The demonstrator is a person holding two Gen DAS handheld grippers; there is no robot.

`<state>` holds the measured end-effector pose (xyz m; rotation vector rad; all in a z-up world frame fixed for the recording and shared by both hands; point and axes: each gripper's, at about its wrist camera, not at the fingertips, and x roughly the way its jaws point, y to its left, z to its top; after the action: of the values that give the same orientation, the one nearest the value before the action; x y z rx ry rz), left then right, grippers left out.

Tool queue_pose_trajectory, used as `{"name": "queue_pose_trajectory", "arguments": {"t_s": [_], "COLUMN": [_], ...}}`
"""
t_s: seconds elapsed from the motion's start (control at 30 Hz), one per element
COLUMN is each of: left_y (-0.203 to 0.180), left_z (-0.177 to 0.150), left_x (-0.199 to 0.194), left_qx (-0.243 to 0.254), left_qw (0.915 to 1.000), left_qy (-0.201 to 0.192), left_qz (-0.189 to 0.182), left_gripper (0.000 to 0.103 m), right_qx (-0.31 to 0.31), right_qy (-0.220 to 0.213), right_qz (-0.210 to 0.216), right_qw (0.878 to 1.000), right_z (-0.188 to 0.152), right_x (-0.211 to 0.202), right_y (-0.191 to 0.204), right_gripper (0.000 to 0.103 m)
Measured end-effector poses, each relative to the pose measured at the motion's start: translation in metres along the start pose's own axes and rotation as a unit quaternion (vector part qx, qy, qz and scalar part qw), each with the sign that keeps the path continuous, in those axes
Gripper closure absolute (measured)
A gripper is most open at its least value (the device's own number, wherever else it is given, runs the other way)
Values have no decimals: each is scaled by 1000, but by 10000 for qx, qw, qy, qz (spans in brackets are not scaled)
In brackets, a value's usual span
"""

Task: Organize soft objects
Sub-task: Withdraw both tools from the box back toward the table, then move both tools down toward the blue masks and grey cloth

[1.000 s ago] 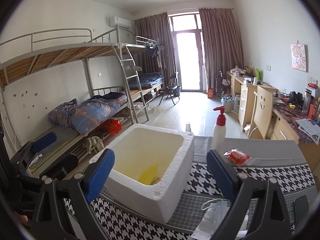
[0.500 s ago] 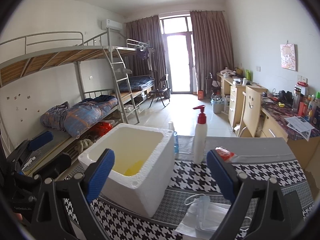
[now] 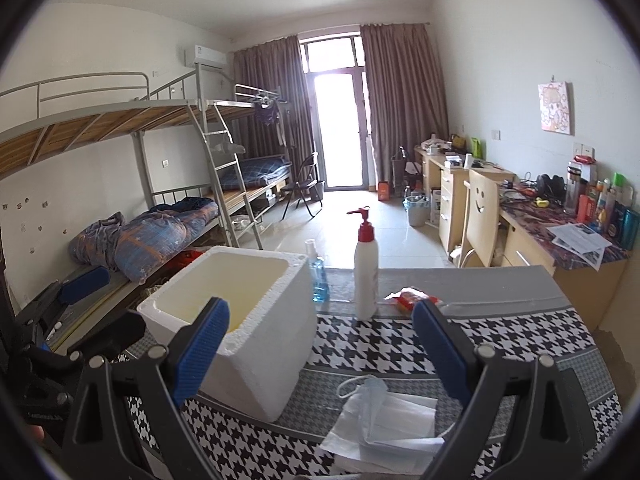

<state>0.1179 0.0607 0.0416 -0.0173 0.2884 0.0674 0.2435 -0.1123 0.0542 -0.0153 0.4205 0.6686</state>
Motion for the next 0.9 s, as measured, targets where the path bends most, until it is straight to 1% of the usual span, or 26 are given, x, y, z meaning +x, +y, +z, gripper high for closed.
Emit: {"name": "queue_pose_trajectory", "arguments": {"t_s": [0.4, 0.9], "left_y": [-20, -33], "left_z": [-2, -13], "left_x": [7, 16], "left_qx": [42, 63], "left_qw": [9996, 9984], "left_qy": [82, 265], "left_qz": [-278, -499], "left_gripper": [1, 1], "right_qx": [73, 33], "right_qy": [9, 123], "right_qz": [-225, -318], "right_qw": [9997, 9994], "right_z": [-8, -25], "right_x": [-13, -17], "right_y": [-24, -34], "right_gripper": [8, 8]}}
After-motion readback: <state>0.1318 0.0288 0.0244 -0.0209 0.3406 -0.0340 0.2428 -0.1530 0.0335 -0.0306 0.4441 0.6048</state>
